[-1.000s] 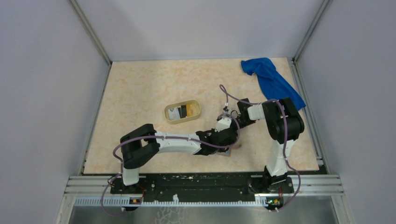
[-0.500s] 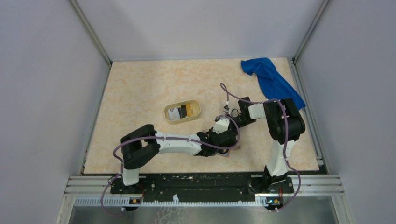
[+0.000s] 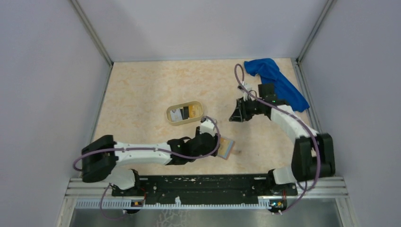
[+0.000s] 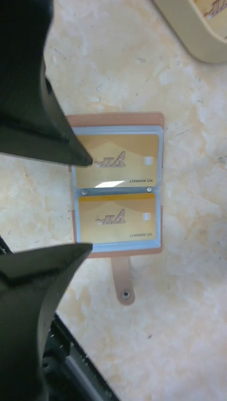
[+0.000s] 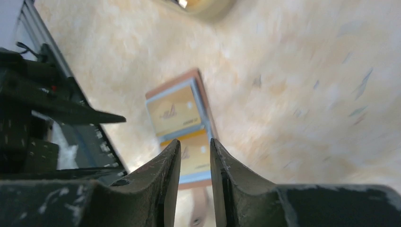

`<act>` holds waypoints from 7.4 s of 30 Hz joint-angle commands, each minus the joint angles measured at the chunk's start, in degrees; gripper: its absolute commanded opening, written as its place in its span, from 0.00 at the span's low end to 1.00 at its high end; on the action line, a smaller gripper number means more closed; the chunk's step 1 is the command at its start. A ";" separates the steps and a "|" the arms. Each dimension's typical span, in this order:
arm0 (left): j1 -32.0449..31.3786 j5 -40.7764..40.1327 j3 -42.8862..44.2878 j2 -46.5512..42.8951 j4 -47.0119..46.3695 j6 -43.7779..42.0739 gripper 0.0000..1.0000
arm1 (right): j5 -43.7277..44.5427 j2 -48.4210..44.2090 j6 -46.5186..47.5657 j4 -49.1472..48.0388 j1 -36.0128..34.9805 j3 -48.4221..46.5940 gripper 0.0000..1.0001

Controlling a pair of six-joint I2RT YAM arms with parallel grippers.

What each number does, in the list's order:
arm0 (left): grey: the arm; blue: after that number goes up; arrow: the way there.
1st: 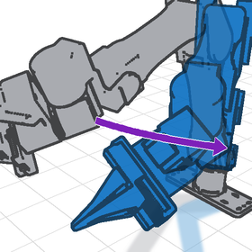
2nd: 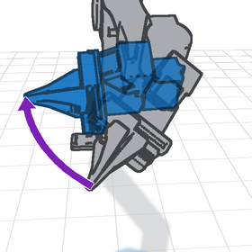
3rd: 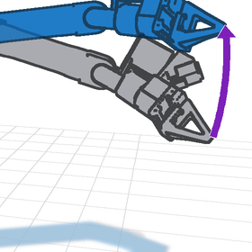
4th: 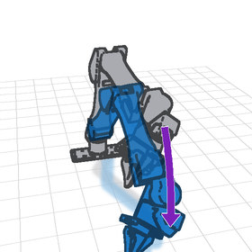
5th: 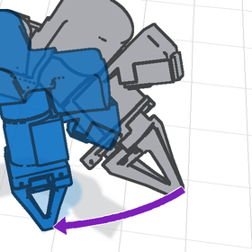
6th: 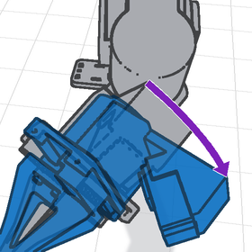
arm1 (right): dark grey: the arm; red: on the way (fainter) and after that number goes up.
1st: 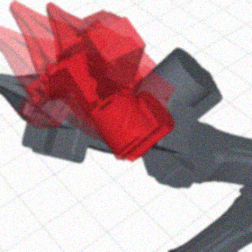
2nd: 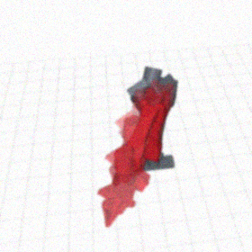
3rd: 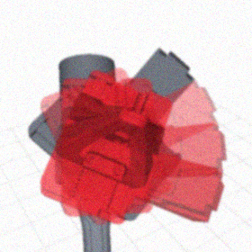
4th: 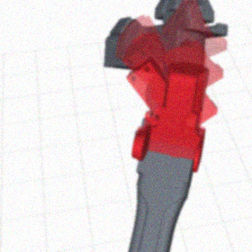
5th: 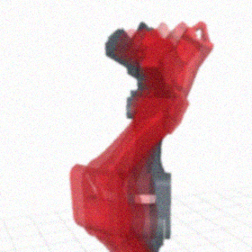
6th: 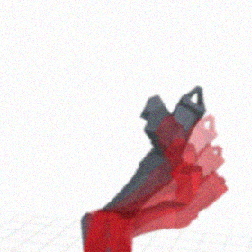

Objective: Put the credit cards into the card holder

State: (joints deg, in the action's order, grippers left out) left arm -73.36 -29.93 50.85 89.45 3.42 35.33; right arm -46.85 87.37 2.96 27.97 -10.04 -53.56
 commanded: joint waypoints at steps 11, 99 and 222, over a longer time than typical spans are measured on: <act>-0.20 3.90 -24.85 -29.00 -19.16 -3.05 0.99 | -29.67 -32.16 76.68 20.37 -0.77 11.35 0.82; 26.87 41.78 -23.60 -6.26 -24.21 18.77 0.66 | 19.78 -17.62 80.53 6.60 -25.82 21.92 0.49; 5.61 18.48 15.35 15.52 -2.94 0.86 0.03 | 4.69 -2.61 30.05 14.07 13.91 1.88 0.15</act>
State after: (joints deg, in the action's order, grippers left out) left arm -67.37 -8.12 64.51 104.36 1.45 36.27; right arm -42.70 82.32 29.12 36.58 3.66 -47.90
